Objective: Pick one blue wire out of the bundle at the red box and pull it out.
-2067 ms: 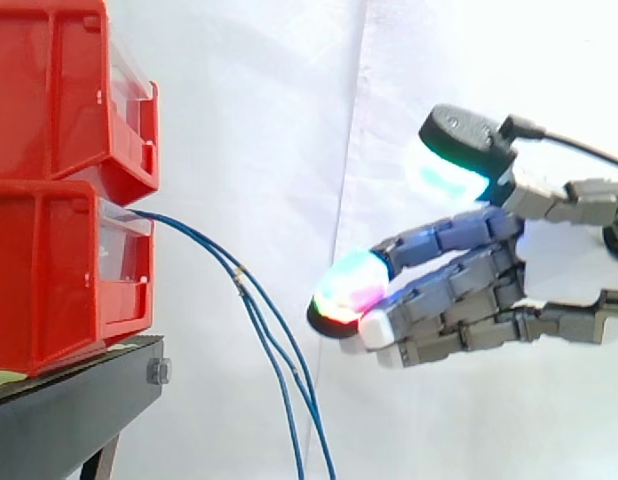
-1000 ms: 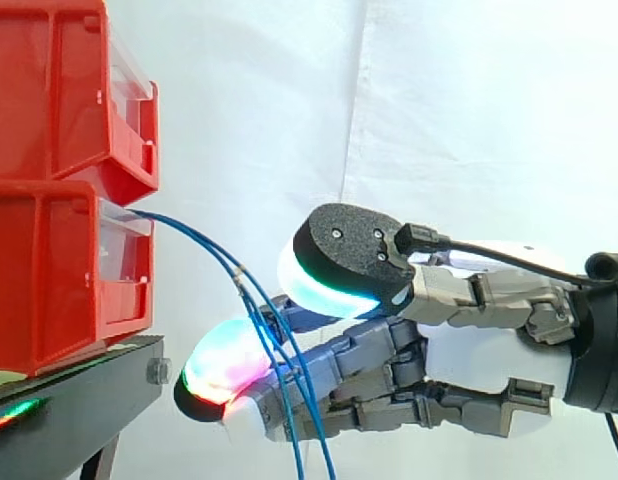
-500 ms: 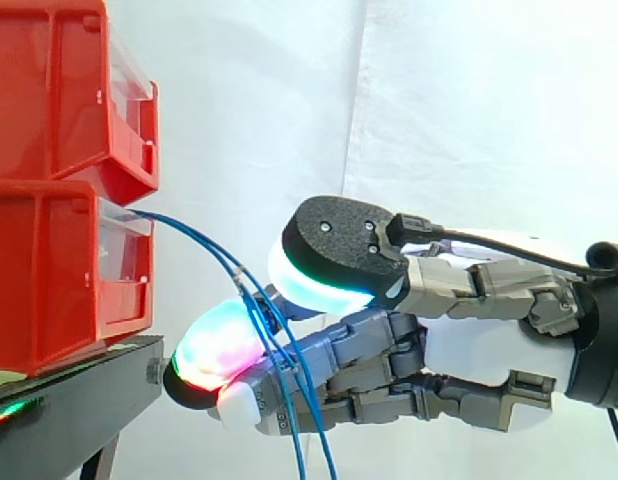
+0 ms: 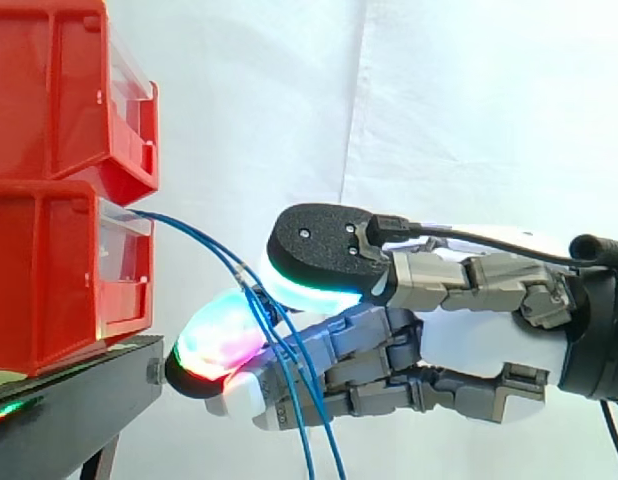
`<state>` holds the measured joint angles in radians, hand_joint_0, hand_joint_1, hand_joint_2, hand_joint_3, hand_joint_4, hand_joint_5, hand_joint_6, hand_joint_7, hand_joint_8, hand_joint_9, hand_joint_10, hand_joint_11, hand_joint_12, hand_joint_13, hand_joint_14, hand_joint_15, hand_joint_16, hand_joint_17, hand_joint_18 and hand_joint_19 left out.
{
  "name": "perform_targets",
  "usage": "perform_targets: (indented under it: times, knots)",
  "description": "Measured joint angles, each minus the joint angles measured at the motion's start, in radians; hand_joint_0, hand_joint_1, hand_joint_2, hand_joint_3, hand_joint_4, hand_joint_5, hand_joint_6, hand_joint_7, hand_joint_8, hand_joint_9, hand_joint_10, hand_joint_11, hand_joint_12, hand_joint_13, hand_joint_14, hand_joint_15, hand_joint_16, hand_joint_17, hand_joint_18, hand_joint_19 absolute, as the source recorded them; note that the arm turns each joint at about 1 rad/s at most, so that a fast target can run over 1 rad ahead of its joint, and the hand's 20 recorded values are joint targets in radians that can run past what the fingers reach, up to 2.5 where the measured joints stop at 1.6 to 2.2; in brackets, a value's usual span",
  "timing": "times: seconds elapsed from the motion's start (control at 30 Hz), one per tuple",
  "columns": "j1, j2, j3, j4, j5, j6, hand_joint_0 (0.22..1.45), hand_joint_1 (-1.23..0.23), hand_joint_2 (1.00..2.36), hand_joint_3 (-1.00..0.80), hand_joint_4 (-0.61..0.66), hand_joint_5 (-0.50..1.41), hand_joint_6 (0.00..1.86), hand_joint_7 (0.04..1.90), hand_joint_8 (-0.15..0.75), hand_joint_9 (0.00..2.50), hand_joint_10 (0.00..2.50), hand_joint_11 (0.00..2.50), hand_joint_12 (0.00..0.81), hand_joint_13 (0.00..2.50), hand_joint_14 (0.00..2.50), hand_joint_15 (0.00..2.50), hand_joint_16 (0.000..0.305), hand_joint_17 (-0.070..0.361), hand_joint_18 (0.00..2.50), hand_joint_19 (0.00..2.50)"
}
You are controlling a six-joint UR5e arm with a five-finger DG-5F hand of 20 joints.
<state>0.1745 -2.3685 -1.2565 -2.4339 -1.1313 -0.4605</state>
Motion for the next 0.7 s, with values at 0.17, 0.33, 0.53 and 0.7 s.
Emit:
perform_targets:
  times: [0.17, 0.33, 0.53, 0.7]
  knots:
    - [-0.002, 0.0, 0.013, -0.007, -0.001, 0.0, 0.56, -0.66, 1.01, -0.35, 0.23, -0.16, 0.88, 0.91, 0.333, 0.79, 0.01, 0.37, 0.414, 0.47, 0.01, 0.19, 0.056, 0.125, 0.37, 0.24]
    - [-0.003, 0.0, 0.024, -0.014, 0.0, 0.0, 0.56, -0.65, 1.01, -0.29, 0.23, -0.15, 0.88, 0.97, 0.335, 0.81, 0.01, 0.38, 0.419, 0.49, 0.01, 0.19, 0.055, 0.124, 0.38, 0.25]
    - [-0.003, 0.0, 0.037, -0.024, 0.001, 0.0, 0.56, -0.64, 1.01, -0.24, 0.23, -0.15, 0.89, 1.0, 0.338, 0.82, 0.01, 0.39, 0.418, 0.5, 0.01, 0.21, 0.055, 0.124, 0.39, 0.25]
    - [-0.003, 0.0, 0.041, -0.028, 0.001, 0.0, 0.56, -0.65, 1.01, -0.21, 0.23, -0.15, 0.91, 0.99, 0.351, 0.84, 0.01, 0.41, 0.431, 0.53, 0.01, 0.22, 0.058, 0.131, 0.43, 0.25]
